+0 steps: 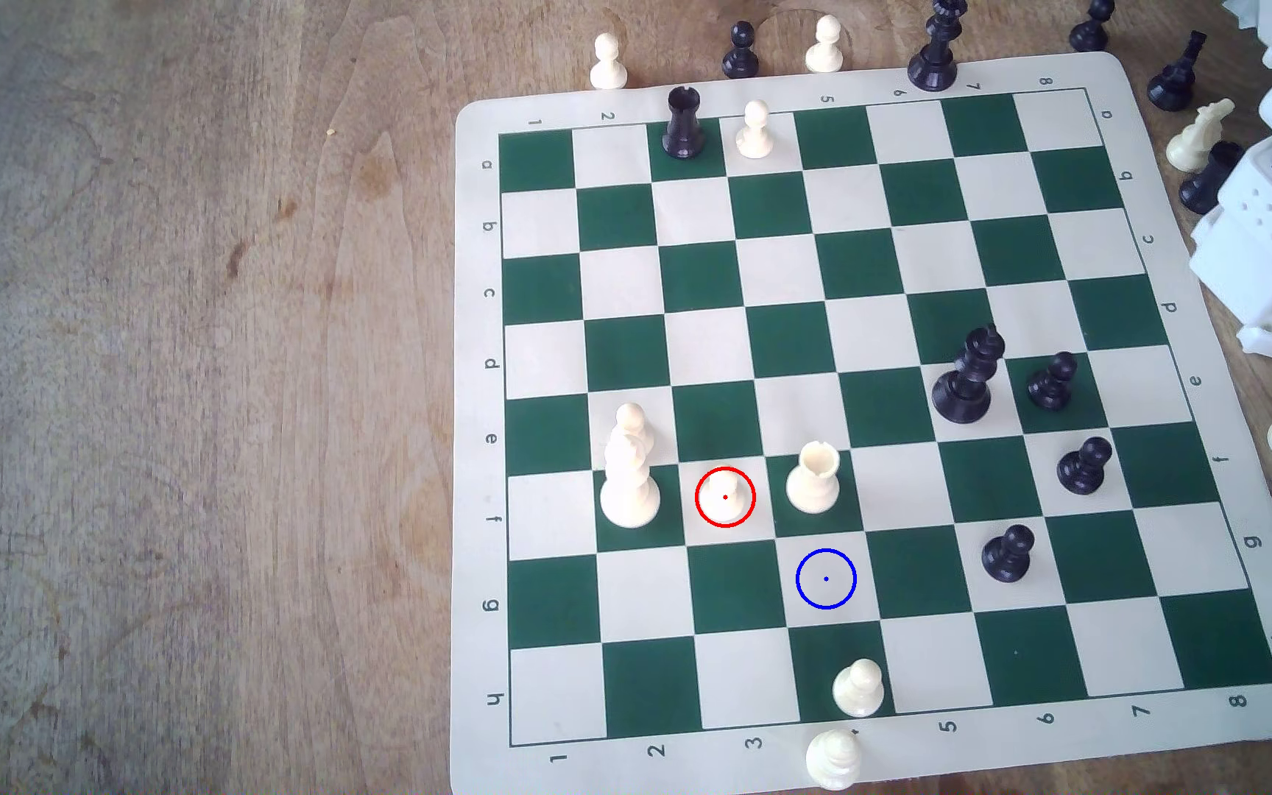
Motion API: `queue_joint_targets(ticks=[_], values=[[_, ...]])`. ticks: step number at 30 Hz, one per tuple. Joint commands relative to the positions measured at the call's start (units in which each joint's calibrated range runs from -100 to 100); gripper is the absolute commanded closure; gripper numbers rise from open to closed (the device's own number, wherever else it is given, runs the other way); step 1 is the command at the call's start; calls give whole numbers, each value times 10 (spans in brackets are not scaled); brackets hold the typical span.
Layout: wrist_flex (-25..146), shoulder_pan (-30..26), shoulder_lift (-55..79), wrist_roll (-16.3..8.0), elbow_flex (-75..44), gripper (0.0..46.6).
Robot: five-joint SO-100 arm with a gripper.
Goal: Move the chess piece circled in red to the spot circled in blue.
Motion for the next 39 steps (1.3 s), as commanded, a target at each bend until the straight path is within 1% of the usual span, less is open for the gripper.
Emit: queue_joint_targets(ticks=[1,4,5,7,8,9,10,13,14,15,17,18,19,22,24,25,27,31,32,35,37,39], values=[[193,5,26,46,1,465],[215,8,66,65,-15,465],[247,18,86,65,-45,465],[306,23,110,55,-106,465],[330,25,120,55,-132,465],[374,27,134,49,-173,465],[449,33,169,35,-255,465],[536,45,231,24,-355,464],[586,59,281,14,-416,454],[615,68,309,7,-448,450],[668,86,364,-21,-512,431],[708,95,415,-42,-563,420],[725,98,440,-48,-587,414],[742,99,507,-55,-629,411],[732,87,555,-55,-646,458],[736,79,584,-61,-667,464],[767,72,667,-72,-743,464],[811,68,734,-81,-801,463],[831,65,768,-85,-824,454],[853,65,814,-92,-858,444],[880,69,870,-106,-906,438],[894,71,895,-114,-932,437]])
